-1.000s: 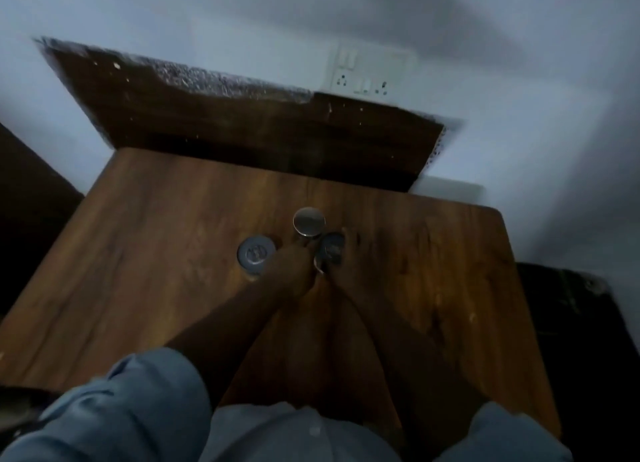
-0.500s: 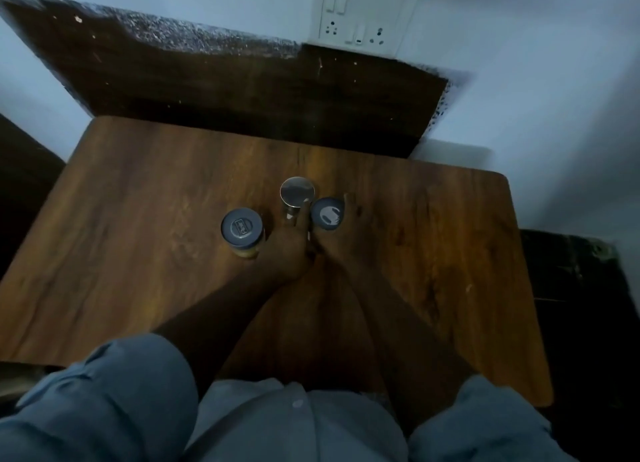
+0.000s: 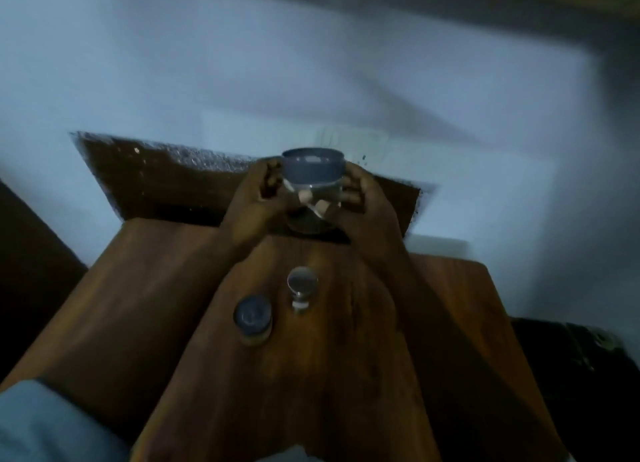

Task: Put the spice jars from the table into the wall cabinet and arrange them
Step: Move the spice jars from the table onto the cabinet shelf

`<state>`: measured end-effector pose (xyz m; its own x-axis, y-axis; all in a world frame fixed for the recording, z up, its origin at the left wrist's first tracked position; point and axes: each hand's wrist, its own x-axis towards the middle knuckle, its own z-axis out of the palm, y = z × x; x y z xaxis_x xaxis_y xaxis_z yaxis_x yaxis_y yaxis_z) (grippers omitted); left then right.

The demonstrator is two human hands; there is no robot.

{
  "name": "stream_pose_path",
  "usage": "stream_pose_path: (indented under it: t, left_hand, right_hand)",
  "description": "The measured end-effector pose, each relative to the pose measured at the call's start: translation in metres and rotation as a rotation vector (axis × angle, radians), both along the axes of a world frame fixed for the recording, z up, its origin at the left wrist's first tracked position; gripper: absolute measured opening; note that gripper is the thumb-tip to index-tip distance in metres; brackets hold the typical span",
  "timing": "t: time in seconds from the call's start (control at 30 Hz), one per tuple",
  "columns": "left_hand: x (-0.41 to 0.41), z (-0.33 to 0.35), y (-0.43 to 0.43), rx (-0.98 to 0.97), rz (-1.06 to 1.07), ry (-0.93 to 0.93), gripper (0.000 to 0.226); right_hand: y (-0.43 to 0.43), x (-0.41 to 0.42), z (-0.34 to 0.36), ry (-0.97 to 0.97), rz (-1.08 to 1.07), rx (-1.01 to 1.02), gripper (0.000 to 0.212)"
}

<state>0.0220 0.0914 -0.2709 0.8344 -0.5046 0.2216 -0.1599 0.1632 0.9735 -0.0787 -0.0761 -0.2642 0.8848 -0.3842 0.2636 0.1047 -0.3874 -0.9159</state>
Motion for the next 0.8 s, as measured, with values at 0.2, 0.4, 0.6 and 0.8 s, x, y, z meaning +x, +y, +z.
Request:
stream_pose_path:
  t: [0.2,0.4,0.6,0.8]
  left_hand:
    - [0.033,0.147,0.014,-0.106,0.022,-0.352,0.045]
    - [0.063,0.25,0.023,-0.107,0.199,-0.576,0.048]
    - [0.109,0.278,0.019,0.1,0.433,-0.635,0.054]
    - [0.143,0.281,0.013,0.313,0.505,-0.64,0.054]
  right_hand:
    - [0.021,0.038,0.127,-0.324,0.009,-0.133,0.082]
    - [0.021,0.078,0.235,-0.523,0.005,-0.243,0.077]
    - [0.02,0.139,0.268,-0.465,-0.025,-0.306,0.082]
    - [0.017,0.182,0.258,-0.444,-0.121,-0.465,0.073]
